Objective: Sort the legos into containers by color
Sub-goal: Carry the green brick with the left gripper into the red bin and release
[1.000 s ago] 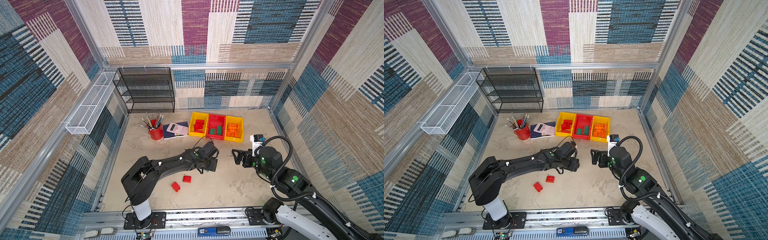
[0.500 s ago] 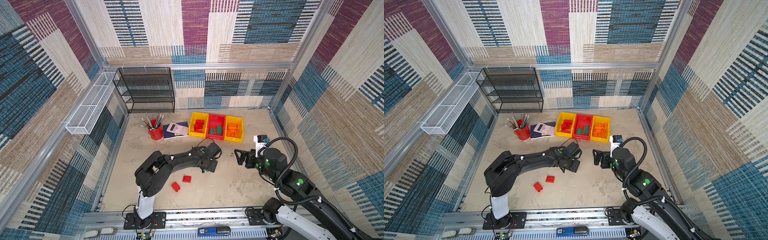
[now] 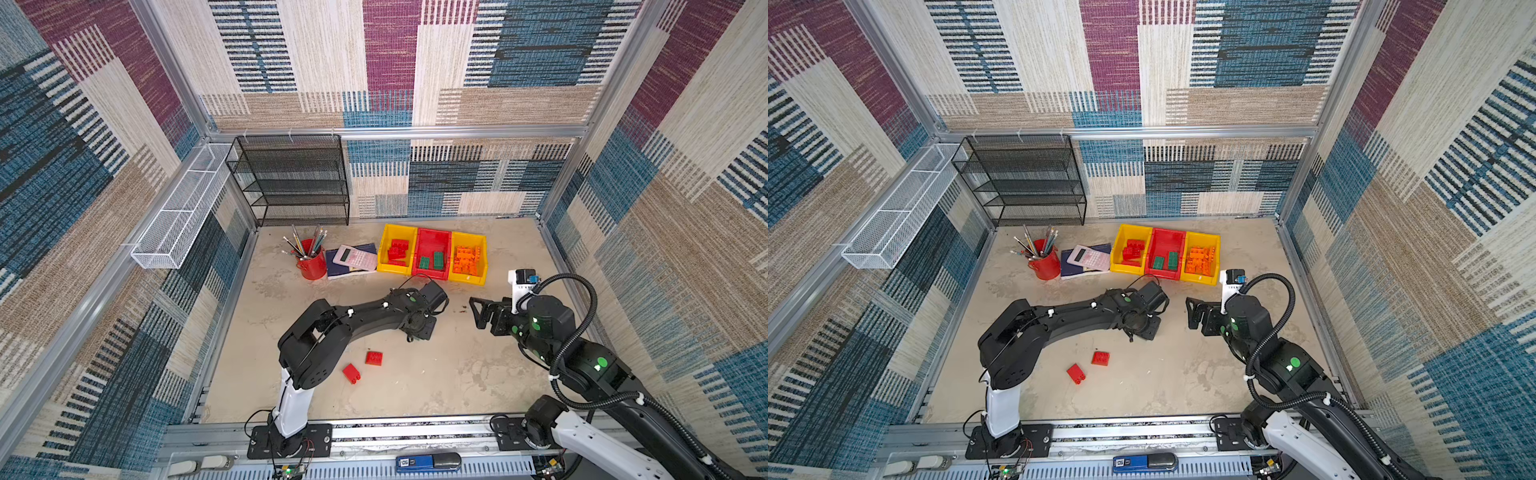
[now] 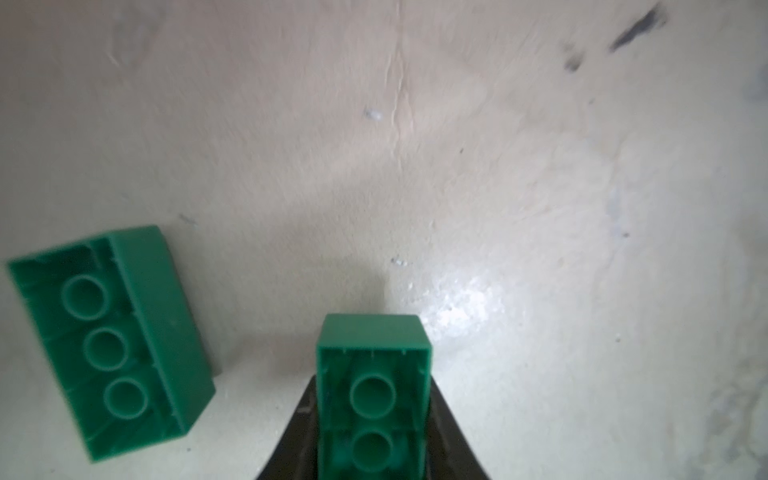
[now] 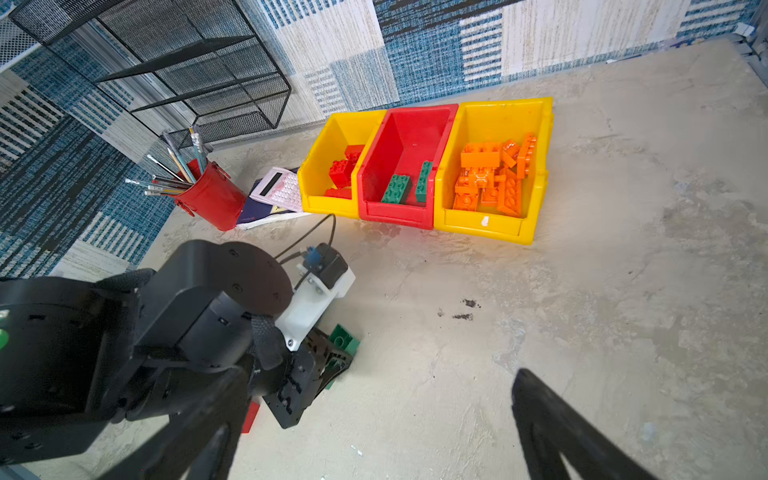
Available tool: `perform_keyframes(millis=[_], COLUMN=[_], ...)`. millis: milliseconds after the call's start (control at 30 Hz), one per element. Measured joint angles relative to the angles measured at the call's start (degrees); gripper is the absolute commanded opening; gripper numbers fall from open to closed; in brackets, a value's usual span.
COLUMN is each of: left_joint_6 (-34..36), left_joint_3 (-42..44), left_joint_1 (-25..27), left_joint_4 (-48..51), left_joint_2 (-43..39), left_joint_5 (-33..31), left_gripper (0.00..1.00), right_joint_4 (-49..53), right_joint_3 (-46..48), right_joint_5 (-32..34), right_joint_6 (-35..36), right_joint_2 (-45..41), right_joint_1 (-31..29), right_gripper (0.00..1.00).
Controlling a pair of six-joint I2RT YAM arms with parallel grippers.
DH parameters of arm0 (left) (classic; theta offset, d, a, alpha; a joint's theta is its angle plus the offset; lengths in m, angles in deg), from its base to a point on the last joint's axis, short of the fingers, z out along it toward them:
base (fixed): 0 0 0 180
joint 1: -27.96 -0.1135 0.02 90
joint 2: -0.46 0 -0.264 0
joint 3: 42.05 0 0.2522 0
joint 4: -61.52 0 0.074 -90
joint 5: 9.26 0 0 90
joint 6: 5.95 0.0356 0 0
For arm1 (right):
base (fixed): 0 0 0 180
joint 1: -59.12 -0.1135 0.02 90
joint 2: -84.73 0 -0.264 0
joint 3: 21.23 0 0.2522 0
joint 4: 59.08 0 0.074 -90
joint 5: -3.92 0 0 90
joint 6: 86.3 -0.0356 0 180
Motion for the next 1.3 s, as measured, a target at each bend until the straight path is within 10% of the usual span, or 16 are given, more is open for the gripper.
perform_keyframes(millis=[767, 900, 1067, 1300], left_joint_6=[10.6, 10.9, 10.9, 11.1], left_joint_3=[-60.7, -63.1, -63.6, -53.5], left_joint_1=[-10.3, -11.2, -12.2, -11.4], left_joint_4=[12.3, 11.7, 10.2, 6.4], left_joint_2=[31.0, 34.2, 35.3, 27.3], left_joint_5=[-5.3, -5.3, -4.6, -0.2], left_gripper=[0.24, 0.29, 0.67, 0.74], right_joint_4=[-2.2, -2.9, -3.0, -3.2], right_joint_3=[1.2, 1.9, 2.1, 0.7], right_joint_5=[1.9, 1.9, 1.9, 1.8], right_joint_6=[0.0, -0.7, -1.7, -1.7], right_joint_2=[1.7, 2.5, 3.5, 5.9], right_joint_1=[0.0, 0.0, 0.0, 0.0], right_gripper=[1.00, 1.00, 1.00, 1.00])
